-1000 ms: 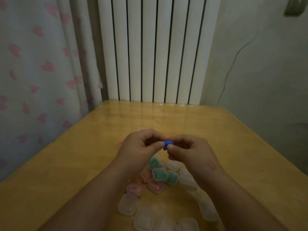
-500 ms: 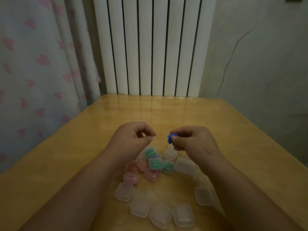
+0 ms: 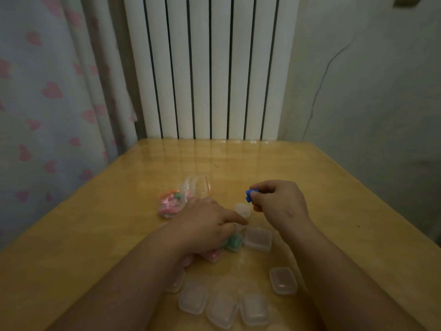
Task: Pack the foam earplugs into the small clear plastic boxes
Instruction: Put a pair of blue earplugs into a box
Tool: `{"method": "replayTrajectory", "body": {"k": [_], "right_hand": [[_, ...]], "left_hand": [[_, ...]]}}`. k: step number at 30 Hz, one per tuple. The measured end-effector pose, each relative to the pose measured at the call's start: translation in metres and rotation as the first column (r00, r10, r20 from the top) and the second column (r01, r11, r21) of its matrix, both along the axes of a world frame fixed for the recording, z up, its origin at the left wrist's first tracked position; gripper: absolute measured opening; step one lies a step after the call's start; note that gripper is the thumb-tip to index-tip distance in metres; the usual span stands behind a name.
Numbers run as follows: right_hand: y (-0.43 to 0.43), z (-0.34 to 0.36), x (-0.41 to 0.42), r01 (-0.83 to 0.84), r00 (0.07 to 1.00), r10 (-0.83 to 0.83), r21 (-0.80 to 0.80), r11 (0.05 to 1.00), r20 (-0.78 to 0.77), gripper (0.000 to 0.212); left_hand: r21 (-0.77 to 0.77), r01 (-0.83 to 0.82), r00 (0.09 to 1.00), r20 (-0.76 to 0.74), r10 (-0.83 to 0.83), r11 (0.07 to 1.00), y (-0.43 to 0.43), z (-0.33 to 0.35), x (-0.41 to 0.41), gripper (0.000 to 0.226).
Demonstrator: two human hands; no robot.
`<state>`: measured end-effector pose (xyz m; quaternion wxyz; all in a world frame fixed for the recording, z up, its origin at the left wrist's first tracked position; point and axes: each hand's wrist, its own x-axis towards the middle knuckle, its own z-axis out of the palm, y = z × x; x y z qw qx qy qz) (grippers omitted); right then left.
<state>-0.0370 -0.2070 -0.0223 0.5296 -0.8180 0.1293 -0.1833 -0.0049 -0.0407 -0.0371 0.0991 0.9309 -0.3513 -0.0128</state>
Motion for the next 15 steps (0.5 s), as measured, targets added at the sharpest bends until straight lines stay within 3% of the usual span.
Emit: {"method": "replayTrajectory", "body": {"k": [6, 11, 15], "right_hand": [[0.004, -0.004, -0.001, 0.005, 0.998, -0.004, -0.019, 1.000, 0.061, 0.015], [0.007, -0.004, -0.003, 0.063, 0.979, -0.057, -0.027, 0.998, 0.194, 0.020], [0.007, -0.005, -0.003, 0.027, 0.982, -0.029, 0.015, 1.000, 0.184, 0.018]], "left_hand": [[-0.255, -0.041, 0.997, 0.056, 0.057, 0.966, -0.003, -0.005, -0.001, 0.005], [-0.419, -0.088, 0.996, -0.022, 0.087, 0.904, 0.001, -0.007, -0.005, 0.024], [-0.633, -0.149, 0.989, -0.087, 0.121, 0.759, 0.010, -0.001, -0.007, 0.044]]}}
